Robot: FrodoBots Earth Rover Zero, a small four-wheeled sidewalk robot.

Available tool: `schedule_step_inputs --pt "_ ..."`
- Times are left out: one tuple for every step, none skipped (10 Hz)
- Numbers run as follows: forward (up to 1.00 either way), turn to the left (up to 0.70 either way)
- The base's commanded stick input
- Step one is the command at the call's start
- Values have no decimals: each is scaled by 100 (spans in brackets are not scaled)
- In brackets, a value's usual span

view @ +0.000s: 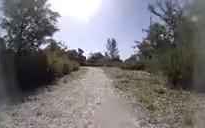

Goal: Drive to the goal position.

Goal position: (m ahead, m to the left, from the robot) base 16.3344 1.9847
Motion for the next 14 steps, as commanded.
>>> schedule_step_inputs --pt "70 0" --pt "70 0" --pt "70 0" --pt "70 0" --pt "70 0" --pt "70 0" --pt "70 0" --pt "70 0" --pt "70 0" --pt "70 0" --pt "70 0" --pt "70 0" --pt "70 0" --pt "70 0"
